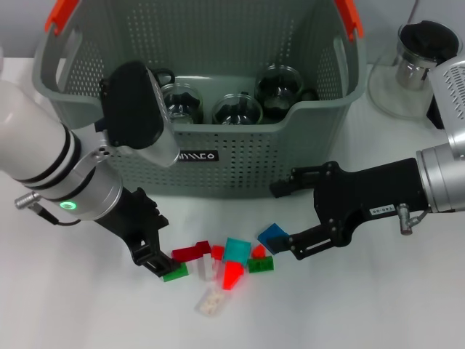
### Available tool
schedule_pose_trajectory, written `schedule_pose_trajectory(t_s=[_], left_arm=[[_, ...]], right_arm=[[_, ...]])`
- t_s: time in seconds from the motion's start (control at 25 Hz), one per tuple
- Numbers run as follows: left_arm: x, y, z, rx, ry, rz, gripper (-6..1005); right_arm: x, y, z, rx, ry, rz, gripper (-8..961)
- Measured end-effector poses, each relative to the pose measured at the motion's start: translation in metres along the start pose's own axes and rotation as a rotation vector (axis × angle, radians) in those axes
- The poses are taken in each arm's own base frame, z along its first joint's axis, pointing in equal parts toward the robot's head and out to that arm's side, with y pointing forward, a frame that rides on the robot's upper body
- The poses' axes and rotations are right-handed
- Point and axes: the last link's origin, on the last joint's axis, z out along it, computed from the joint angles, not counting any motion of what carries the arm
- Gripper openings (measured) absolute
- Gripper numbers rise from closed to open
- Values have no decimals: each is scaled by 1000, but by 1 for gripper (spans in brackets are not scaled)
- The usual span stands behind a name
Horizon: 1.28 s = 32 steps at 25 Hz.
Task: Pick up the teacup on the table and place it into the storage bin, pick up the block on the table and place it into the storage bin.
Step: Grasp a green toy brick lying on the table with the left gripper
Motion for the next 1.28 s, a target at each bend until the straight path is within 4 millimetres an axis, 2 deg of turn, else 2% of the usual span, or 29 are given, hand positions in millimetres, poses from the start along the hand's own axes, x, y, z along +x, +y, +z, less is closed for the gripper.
schedule_pose_trajectory(t_s=[0.56, 1.28], left_arm=[[8, 15, 11, 17, -156, -14, 747], [16, 26, 17, 21, -173, -38, 716]], right_arm=[[0, -2, -2, 14, -11, 5, 942], [0, -4, -4, 29, -16, -1, 942]])
